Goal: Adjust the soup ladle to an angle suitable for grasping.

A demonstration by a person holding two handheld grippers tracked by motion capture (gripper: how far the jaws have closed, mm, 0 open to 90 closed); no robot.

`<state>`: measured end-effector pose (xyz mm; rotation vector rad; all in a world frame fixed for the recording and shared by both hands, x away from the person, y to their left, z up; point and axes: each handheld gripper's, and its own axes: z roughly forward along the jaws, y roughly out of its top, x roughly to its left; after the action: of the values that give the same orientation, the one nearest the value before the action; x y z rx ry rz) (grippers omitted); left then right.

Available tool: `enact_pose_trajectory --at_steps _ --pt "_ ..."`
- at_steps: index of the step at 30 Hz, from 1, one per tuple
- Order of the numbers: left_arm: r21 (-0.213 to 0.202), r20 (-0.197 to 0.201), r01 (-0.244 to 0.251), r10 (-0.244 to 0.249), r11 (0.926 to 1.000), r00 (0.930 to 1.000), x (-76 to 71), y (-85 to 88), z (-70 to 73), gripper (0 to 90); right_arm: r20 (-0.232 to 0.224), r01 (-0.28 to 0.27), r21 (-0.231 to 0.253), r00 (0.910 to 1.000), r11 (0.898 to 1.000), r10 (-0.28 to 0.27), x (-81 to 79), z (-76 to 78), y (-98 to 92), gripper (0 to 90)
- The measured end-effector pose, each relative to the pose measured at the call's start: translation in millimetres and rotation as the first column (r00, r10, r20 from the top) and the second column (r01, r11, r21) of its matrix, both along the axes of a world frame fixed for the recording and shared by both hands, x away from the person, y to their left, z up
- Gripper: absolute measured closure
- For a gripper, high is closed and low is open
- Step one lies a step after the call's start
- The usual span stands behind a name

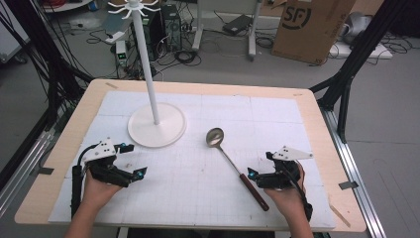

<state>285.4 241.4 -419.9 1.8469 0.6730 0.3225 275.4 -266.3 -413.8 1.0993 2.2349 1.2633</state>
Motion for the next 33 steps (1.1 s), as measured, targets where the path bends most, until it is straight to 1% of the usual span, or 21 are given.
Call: enact_pose_trajectory --at_steps 2,4,7,9,11,12,13,15,18,19,20,21,23,24,25,26,28,30,31,33 --pt "0.000 -0.001 0.001 -0.001 1.0000 1.0000 0.3 0.4 0.0 2.3 -0.003 0.002 -0.010 1.0000 1.000 -0.002 -0.1 -0.6 0.5 7.6" --pt "-0.004 0.001 0.004 -0.004 1.0000 1.0000 0.9 0.6 0.0 2.3 -0.002 0.002 -0.010 1.0000 1.000 -0.002 -1.4 -1.8 1.0 7.6" --pt "-0.001 0.003 0.010 -0.010 0.9999 0.9999 0.9 -0.1 0.3 2.3 -0.009 0.007 -0.033 0.9999 0.999 -0.007 -2.0 -3.3 2.3 7.6" --pt "-0.008 0.004 0.011 -0.011 0.9999 0.9999 0.3 -0.6 1.0 2.3 -0.008 0.010 -0.031 0.9999 0.999 -0.010 -3.1 -2.4 4.1 9.1" --pt "-0.009 0.009 0.015 -0.015 0.9998 0.9998 -0.1 -0.3 2.0 2.3 -0.009 -0.006 -0.038 0.9999 0.999 0.006 -3.9 -1.8 7.0 14.2" --pt "-0.009 0.009 0.015 -0.015 0.9998 0.9998 -0.1 -0.3 2.0 2.3 -0.009 -0.006 -0.038 0.9999 0.999 0.006 -3.9 -1.8 7.0 14.2" --pt "-0.005 0.012 0.016 -0.015 0.9999 0.9998 -0.3 -0.3 2.2 2.3 -0.022 -0.022 -0.066 0.9995 0.998 0.021 -2.6 -1.7 12.3 14.4" --pt "-0.008 0.023 0.028 -0.028 0.9996 0.9994 -0.8 -0.1 2.5 2.3 -0.027 -0.034 -0.080 0.9991 0.996 0.032 -1.2 -0.9 15.8 14.9" --pt "-0.003 0.029 0.039 -0.038 0.9993 0.9988 -1.6 -0.5 3.3 2.3 -0.058 -0.042 -0.093 0.9977 0.995 0.036 4.4 -1.4 22.4 16.8" --pt "-0.003 0.029 0.039 -0.038 0.9993 0.9988 -1.6 -0.5 3.3 2.3 -0.058 -0.042 -0.093 0.9977 0.995 0.036 4.4 -1.4 22.4 16.8" --pt "-0.004 0.027 0.038 -0.038 0.9993 0.9989 -1.8 -0.8 3.4 2.4 -0.079 -0.052 -0.119 0.9959 0.992 0.043 9.8 -1.9 28.6 21.6" --pt "-0.002 0.026 0.043 -0.043 0.9991 0.9987 -2.2 -1.1 3.6 2.3 -0.090 -0.062 -0.128 0.9946 0.990 0.050 12.2 -2.2 31.7 24.7" --pt "-0.004 0.025 0.046 -0.046 0.9989 0.9986 -2.3 -1.5 3.7 2.3 -0.105 -0.070 -0.155 0.9930 0.985 0.054 16.3 -2.8 37.7 26.8" --pt "-0.005 0.023 0.048 -0.048 0.9988 0.9986 -2.7 -2.0 3.9 2.3 -0.117 -0.074 -0.179 0.9917 0.981 0.054 18.8 -3.3 41.9 29.0" --pt "-0.005 0.021 0.061 -0.061 0.9981 0.9979 -3.3 -4.3 3.7 2.3 -0.123 -0.084 -0.194 0.9906 0.977 0.061 20.5 -3.9 45.1 30.8" --pt "0.002 0.021 0.065 -0.065 0.9979 0.9977 -3.5 -5.7 3.6 2.3 -0.137 -0.095 -0.201 0.9883 0.975 0.068 21.9 -4.4 47.8 31.9" --pt "0.005 0.017 0.070 -0.070 0.9975 0.9974 -3.4 -7.4 3.3 2.3 -0.154 -0.096 -0.217 0.9860 0.971 0.063 24.9 -5.9 52.1 33.8" --pt "0.006 0.018 0.075 -0.076 0.9971 0.9970 -3.0 -8.1 2.9 2.3 -0.175 -0.109 -0.218 0.9821 0.970 0.071 27.5 -7.1 54.2 39.3" --pt "0.005 0.017 0.076 -0.076 0.9971 0.9970 -2.9 -8.2 2.8 2.3 -0.191 -0.117 -0.216 0.9787 0.969 0.075 28.9 -7.5 55.1 42.0" --pt "0.005 0.017 0.075 -0.075 0.9972 0.9970 -2.6 -7.4 3.0 2.3 -0.203 -0.114 -0.228 0.9768 0.967 0.068 31.2 -8.8 57.3 45.5"
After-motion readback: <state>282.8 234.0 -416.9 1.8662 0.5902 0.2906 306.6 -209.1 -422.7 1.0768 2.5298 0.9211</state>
